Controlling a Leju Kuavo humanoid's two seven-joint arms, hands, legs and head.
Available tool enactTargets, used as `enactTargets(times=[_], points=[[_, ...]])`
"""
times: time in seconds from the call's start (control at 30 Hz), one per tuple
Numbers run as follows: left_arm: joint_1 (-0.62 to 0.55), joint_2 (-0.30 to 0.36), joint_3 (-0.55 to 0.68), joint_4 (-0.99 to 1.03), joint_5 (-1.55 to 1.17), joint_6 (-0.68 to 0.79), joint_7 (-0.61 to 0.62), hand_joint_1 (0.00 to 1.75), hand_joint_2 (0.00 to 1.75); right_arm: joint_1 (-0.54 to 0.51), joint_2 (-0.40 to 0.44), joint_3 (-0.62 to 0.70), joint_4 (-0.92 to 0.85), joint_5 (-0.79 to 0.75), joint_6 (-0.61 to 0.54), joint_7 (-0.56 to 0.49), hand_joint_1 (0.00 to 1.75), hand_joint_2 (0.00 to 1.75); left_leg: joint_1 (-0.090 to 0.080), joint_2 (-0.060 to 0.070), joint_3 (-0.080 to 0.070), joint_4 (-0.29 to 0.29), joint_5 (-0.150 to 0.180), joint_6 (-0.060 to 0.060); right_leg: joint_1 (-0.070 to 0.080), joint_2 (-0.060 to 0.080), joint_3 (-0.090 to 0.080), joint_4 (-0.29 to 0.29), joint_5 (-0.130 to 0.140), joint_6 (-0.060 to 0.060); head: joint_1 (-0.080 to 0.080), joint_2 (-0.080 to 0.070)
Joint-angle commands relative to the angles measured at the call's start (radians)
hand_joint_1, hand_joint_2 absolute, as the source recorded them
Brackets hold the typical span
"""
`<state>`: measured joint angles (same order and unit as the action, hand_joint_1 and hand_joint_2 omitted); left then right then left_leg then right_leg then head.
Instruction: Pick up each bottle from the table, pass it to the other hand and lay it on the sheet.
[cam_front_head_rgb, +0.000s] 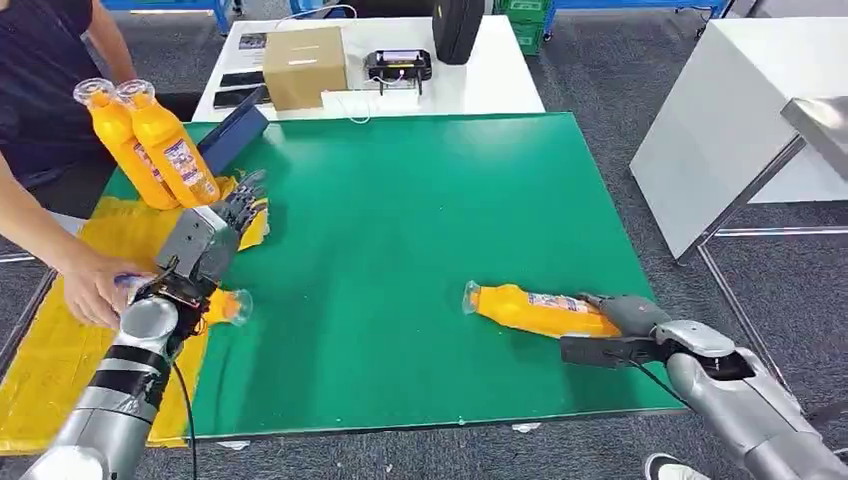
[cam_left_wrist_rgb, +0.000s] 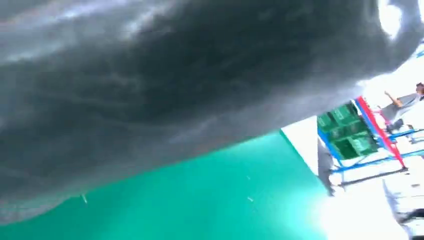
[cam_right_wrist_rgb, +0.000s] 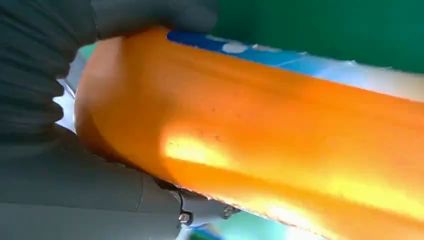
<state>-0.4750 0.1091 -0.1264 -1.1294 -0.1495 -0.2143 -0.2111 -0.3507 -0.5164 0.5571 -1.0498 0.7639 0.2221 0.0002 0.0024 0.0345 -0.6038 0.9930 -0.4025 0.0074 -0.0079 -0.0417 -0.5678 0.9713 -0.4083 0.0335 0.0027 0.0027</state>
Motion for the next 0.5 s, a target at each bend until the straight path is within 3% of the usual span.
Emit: enactTargets(times=[0.03,0.27,0.4,0.43,0.5], points=[[0.143,-0.015,0.115,-0.145,0.119,-0.045,0.059,0.0,0.0,0.126,0.271,-0.183,-0.133,-0.071,-0.086,0.144,1.75,1.75,0.001,0.007,0.001,-0.002,-0.001,-0.002,0.001,0.013,-0.002,-0.001,0.002,-0.002,-0.001,0.0],[0.131,-0.019,0.111,-0.138,0.119,-0.045,0.063,0.0,0.0,0.133,0.258,-0.192,-0.126,-0.075,-0.083,0.136,1.75,1.75,0.001,-0.004,-0.005,0.0,0.004,0.0,0.001,0.002,-0.007,-0.001,0.0,-0.001,-0.002,0.0],[0.131,-0.019,0.111,-0.138,0.119,-0.045,0.063,0.0,0.0,0.133,0.258,-0.192,-0.126,-0.075,-0.083,0.136,1.75,1.75,0.002,-0.005,-0.007,0.0,0.003,0.0,0.0,0.003,-0.007,0.0,-0.001,-0.001,-0.001,0.0],[0.154,-0.028,0.129,-0.161,0.148,-0.039,0.077,0.0,0.0,0.161,0.345,-0.306,-0.17,-0.165,-0.17,0.091,1.75,1.75,0.001,-0.005,-0.008,0.0,0.003,0.0,0.0,0.002,-0.008,0.0,0.0,-0.001,-0.001,0.0],[0.23,-0.052,0.161,-0.261,0.24,-0.057,0.113,0.0,0.0,0.21,0.436,-0.34,-0.397,-0.189,-0.25,0.079,1.75,1.75,0.0,-0.004,-0.009,0.0,0.002,0.0,-0.001,0.003,-0.009,0.0,0.0,-0.001,-0.001,0.0]])
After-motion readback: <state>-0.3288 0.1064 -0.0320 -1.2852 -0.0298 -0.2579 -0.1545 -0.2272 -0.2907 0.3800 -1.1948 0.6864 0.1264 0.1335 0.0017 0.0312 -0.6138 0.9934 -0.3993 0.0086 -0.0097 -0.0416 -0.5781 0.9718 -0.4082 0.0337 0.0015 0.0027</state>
